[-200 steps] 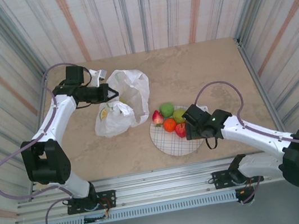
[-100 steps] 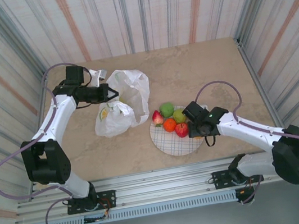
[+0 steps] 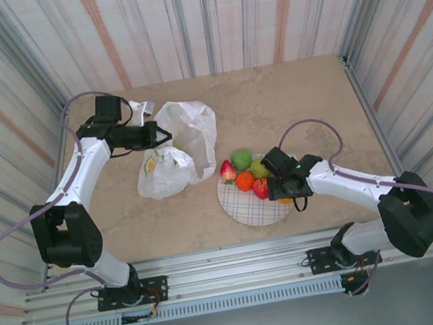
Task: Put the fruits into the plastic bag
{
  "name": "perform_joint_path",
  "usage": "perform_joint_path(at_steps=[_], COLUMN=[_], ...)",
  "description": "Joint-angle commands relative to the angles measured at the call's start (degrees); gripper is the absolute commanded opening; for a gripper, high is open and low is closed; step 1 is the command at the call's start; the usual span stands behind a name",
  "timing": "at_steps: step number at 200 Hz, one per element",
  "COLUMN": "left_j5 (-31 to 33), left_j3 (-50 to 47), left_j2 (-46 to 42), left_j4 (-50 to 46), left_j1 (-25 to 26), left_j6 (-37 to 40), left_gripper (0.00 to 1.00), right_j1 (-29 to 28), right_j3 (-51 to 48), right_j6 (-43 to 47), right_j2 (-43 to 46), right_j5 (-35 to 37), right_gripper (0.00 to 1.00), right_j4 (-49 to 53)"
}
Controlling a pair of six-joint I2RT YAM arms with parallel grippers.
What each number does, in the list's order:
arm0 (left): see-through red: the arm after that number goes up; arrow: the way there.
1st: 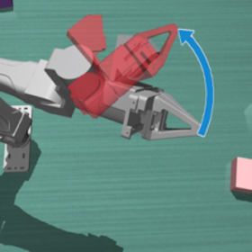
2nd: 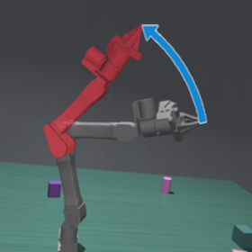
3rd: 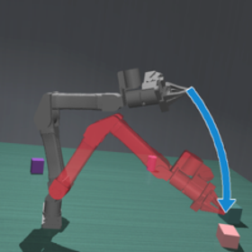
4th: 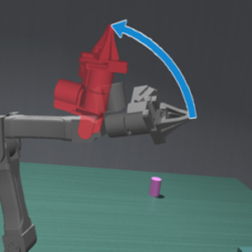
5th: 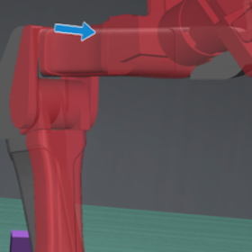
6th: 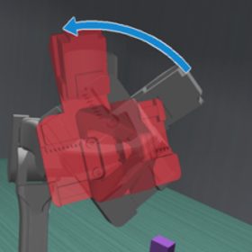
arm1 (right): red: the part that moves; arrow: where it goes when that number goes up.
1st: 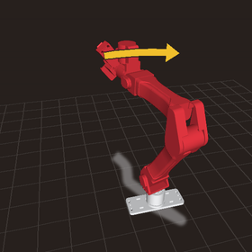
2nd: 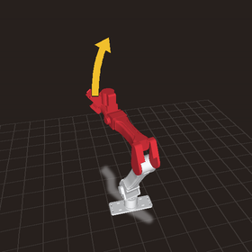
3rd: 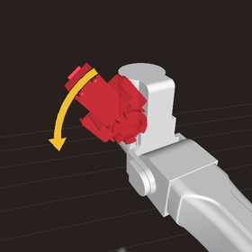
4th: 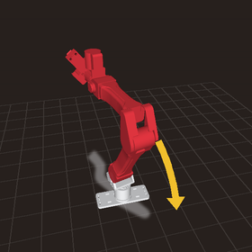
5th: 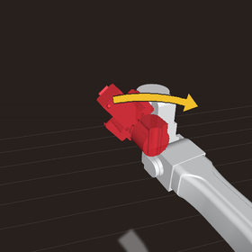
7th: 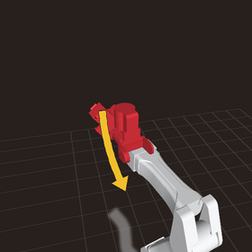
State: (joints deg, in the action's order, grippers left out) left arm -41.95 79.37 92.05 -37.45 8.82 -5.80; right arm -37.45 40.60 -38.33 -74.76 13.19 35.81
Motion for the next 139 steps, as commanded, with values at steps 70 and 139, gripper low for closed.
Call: perform_joint_path(at_steps=[70, 139], left_j5=[-0.4, -1.5], left_j3=[1.2, 1.3], left_j2=[-0.1, -0.2], left_j4=[-1.0, -0.7], left_j1=[-0.2, -0.2], left_j6=[0.7, 0.4], left_gripper=[0.0, 0.0], right_j1=[0.7, 0.3], right_j3=[-1.4, 2.5], right_j6=[1.4, 3.2], right_j2=[0.6, 16.3], right_j5=[-0.6, -0.9], right_gripper=[0.66, 0.58], right_j4=[1.0, 8.0])
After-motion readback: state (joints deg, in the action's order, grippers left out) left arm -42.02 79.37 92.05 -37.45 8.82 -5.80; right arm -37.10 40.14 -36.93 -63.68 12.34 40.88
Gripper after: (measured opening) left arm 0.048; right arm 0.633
